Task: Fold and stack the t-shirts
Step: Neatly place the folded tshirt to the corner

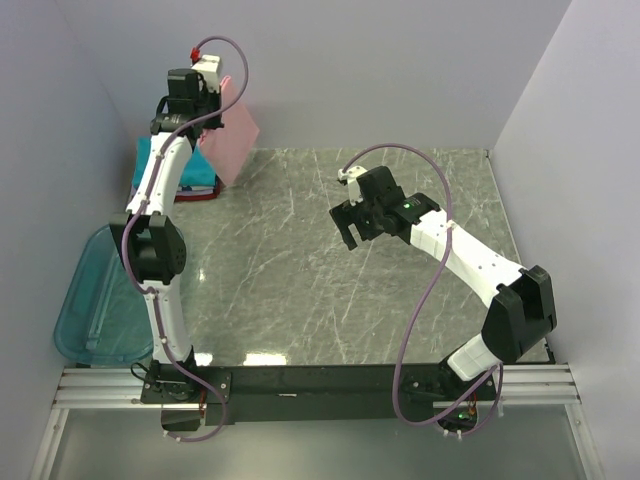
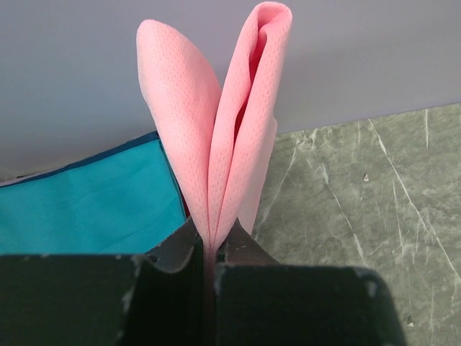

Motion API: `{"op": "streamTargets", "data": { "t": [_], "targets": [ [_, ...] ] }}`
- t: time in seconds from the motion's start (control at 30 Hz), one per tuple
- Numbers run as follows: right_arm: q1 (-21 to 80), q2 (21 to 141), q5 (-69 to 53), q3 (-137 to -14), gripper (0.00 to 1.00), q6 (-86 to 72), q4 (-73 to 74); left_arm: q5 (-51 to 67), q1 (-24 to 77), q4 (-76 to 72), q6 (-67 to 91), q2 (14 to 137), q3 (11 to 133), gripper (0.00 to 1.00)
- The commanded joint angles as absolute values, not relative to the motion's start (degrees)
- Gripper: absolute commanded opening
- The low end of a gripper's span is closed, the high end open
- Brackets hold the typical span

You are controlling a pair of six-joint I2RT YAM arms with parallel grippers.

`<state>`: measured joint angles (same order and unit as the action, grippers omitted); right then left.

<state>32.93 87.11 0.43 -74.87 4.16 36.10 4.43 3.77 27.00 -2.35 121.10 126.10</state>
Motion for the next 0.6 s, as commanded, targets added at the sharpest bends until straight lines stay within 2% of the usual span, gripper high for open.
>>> {"op": "streamTargets", "data": {
  "t": [0.0,0.27,0.57],
  "targets": [
    [32.7,84.5,1.0,-75.9,0.96,4.1,36.2,3.4,3.5,25.8,-2.3,116.4,129.1,0.0],
    [32.6,84.9,0.9,-76.1,0.96,4.0,36.3,3.0,2.5,23.6,-2.3,113.6,124.9,0.0],
    [32.6,85.0,1.1,-76.5,0.97,3.8,36.5,3.1,1.7,25.2,-2.6,113.9,127.5,0.0]
  ]
}}
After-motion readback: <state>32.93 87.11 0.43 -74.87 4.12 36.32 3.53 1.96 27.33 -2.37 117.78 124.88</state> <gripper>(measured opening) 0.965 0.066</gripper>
